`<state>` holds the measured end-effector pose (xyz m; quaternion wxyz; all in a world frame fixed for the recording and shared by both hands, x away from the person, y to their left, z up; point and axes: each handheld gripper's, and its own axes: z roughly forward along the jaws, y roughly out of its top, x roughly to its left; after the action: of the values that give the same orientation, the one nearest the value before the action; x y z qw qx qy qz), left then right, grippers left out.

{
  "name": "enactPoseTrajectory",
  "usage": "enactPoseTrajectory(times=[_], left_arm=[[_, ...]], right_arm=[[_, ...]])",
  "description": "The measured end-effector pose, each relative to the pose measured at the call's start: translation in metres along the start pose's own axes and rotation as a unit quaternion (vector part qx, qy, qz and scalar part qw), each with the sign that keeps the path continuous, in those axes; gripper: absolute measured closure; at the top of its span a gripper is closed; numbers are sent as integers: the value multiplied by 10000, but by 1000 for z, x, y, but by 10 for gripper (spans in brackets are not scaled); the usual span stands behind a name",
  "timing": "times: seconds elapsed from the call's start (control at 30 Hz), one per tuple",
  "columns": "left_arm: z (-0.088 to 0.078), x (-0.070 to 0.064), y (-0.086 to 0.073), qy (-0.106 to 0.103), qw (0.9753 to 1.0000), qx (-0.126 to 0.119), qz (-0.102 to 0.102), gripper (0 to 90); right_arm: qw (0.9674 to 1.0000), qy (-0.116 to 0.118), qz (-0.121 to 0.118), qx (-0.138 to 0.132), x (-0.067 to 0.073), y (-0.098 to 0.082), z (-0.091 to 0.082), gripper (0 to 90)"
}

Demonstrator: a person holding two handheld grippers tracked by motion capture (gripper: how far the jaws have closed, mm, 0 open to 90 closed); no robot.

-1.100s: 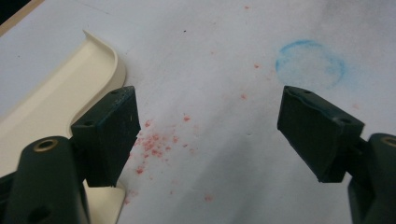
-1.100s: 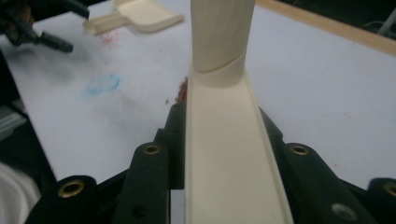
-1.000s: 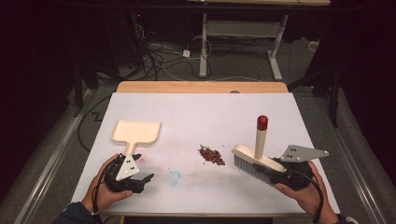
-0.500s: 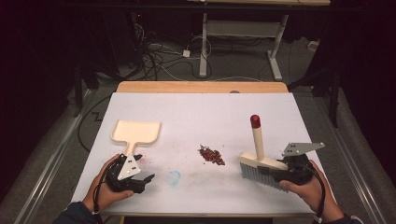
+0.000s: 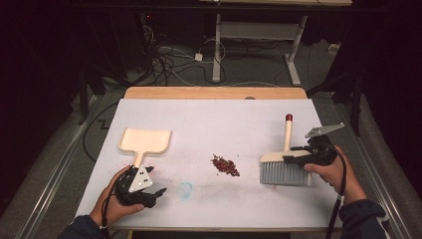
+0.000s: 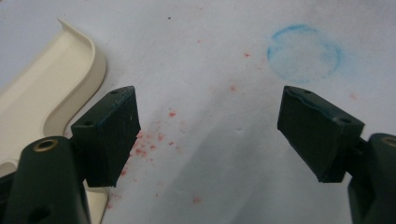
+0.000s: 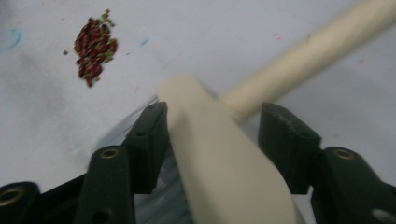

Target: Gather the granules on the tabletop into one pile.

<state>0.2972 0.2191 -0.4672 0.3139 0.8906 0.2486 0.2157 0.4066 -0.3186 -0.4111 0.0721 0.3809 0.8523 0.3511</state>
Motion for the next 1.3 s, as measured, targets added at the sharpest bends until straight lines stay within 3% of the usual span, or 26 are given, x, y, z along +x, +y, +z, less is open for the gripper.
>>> enactPoseTrajectory(times=[0.17,0.23,0.27,0.37,0.43,0.67,0.9,0.97,1.07,1.2,1.3], left_arm=[[0,-1,-1,-16,10000,29,10,203],[-1,-1,-1,-13,10000,25,19,203],[-1,-1,-1,-12,10000,18,16,203],[-1,-1,-2,-3,10000,18,20,203],[-1,-1,-1,-4,10000,13,26,203],[-1,-1,-1,-3,10000,-1,61,203],[-3,-1,0,25,10000,-29,64,203],[-4,-1,0,70,9999,-70,76,203],[-4,0,2,111,9998,-139,27,203],[-5,3,3,194,9995,-240,-42,203],[-5,4,4,240,9992,-296,-111,203]], right_arm=[[9969,-650,447,5,-27,2,6,573],[9918,-1161,475,260,-29,1,13,640],[9900,-1294,431,350,-29,0,16,650],[9870,-1466,422,498,-28,-5,26,688],[9839,-1685,439,404,-27,-7,30,696],[9800,-1928,437,209,-26,-6,39,656],[9794,-1972,433,31,-25,-8,40,585],[9789,-1994,432,-135,-23,-8,37,557],[9794,-1896,338,-602,-15,-6,25,521],[9750,-1860,65,-1217,8,-3,6,451],[9709,-1831,-148,-1536,27,-2,-6,407]])
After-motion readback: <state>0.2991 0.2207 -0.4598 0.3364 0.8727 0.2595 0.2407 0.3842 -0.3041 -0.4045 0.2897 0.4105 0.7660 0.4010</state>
